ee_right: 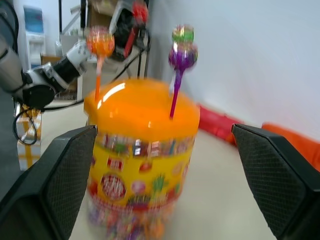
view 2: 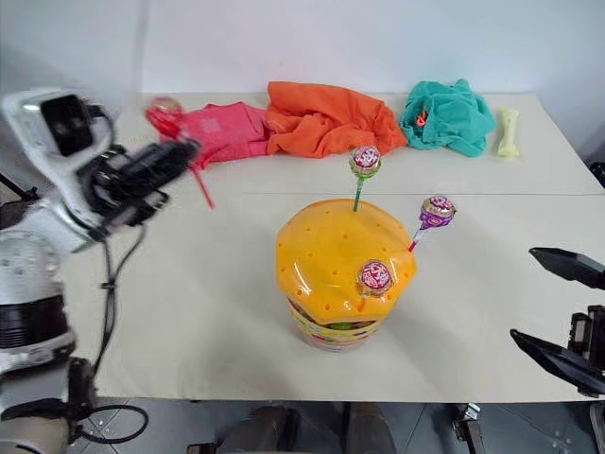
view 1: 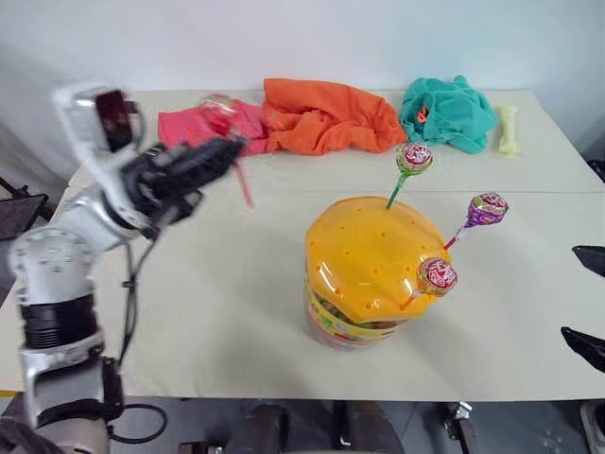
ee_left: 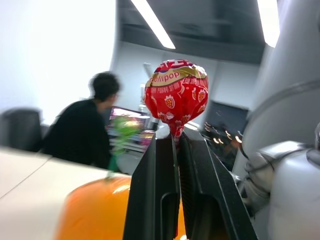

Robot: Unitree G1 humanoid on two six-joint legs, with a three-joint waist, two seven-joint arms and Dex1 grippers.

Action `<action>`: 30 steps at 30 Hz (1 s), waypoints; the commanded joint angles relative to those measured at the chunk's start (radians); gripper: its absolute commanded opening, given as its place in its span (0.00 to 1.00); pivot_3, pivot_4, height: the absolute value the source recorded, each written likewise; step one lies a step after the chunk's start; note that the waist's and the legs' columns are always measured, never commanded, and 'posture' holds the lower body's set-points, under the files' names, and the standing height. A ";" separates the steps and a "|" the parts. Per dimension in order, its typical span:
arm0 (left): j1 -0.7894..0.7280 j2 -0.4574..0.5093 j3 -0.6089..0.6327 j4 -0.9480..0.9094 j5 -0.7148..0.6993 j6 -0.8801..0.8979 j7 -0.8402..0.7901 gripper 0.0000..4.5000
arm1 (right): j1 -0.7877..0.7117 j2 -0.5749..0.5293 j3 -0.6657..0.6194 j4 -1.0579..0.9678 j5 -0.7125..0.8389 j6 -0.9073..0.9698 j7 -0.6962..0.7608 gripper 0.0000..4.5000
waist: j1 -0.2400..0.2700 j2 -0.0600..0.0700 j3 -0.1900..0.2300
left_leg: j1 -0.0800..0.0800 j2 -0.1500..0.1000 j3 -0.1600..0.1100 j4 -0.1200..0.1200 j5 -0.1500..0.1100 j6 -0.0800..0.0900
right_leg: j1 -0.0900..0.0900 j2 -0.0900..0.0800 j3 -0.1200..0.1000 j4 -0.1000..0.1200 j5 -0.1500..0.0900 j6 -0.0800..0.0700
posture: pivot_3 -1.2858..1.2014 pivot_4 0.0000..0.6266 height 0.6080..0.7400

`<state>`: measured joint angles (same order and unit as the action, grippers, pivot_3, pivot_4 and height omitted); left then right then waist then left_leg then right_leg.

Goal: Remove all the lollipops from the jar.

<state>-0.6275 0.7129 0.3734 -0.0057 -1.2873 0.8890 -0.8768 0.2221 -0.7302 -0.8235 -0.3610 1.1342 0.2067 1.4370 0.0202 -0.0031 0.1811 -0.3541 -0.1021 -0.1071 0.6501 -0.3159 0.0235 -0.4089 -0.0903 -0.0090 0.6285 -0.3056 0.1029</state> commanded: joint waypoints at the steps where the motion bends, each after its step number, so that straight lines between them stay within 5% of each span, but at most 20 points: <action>1: 0.120 0.123 0.051 0.113 0.190 -0.065 0.004 0.01 | -0.018 -0.002 0.013 -0.068 0.044 0.021 -0.019 1.00 | 0.004 0.000 0.000 | 0.000 0.000 0.000 0.000 0.000 0.000 | 0.000 0.000 0.000 0.000 0.000 0.000 | 0.52 0.24 1.00; 5: 0.473 0.307 0.010 0.140 0.453 -0.090 0.014 0.01 | -0.110 -0.035 0.118 -0.131 0.006 0.040 -0.083 1.00 | -0.009 0.001 0.001 | 0.001 0.001 0.006 -0.004 -0.002 0.001 | -0.003 0.001 0.007 -0.002 0.000 0.000 | 0.52 0.24 1.00; 12: 0.691 0.231 0.052 0.065 0.563 -0.033 0.213 0.01 | -0.167 -0.091 0.226 -0.092 -0.125 0.026 -0.030 1.00 | 0.042 -0.003 0.000 | -0.002 0.002 0.004 -0.003 -0.004 0.003 | -0.001 0.001 0.007 -0.007 0.000 0.000 | 0.52 0.24 1.00; 17: 0.777 0.203 0.086 0.001 0.553 -0.021 0.187 0.30 | -0.175 -0.109 0.219 -0.070 -0.129 0.062 -0.060 1.00 | 0.035 0.002 -0.002 | -0.001 0.002 0.006 -0.004 -0.005 0.004 | -0.001 0.001 0.008 -0.007 0.000 0.000 | 0.52 0.24 1.00; 23: 0.810 0.159 0.238 -0.008 0.517 -0.282 -0.065 0.70 | -0.178 -0.105 0.196 -0.095 -0.077 0.135 -0.178 1.00 | 0.020 0.003 -0.003 | 0.000 0.007 0.008 -0.003 -0.007 0.002 | -0.001 0.005 0.009 -0.007 -0.001 -0.002 | 0.52 0.24 1.00; 30: 0.678 0.176 0.291 -0.151 0.396 -0.364 -0.277 0.70 | -0.203 -0.144 0.166 -0.104 0.042 0.280 -0.334 1.00 | 0.034 0.001 -0.002 | -0.002 0.011 0.007 -0.002 -0.008 -0.001 | -0.001 0.008 0.008 -0.008 -0.001 -0.005 | 0.52 0.24 1.00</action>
<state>0.0735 0.9001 0.6590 -0.0746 -0.8461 0.5589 -1.1149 0.0408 -0.8566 -0.6239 -0.4339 1.1235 0.4640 1.1395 0.0539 -0.0023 0.1792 -0.3557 -0.0912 -0.0999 0.6485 -0.3242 0.0233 -0.4101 -0.0820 -0.0005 0.6197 -0.3060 0.0979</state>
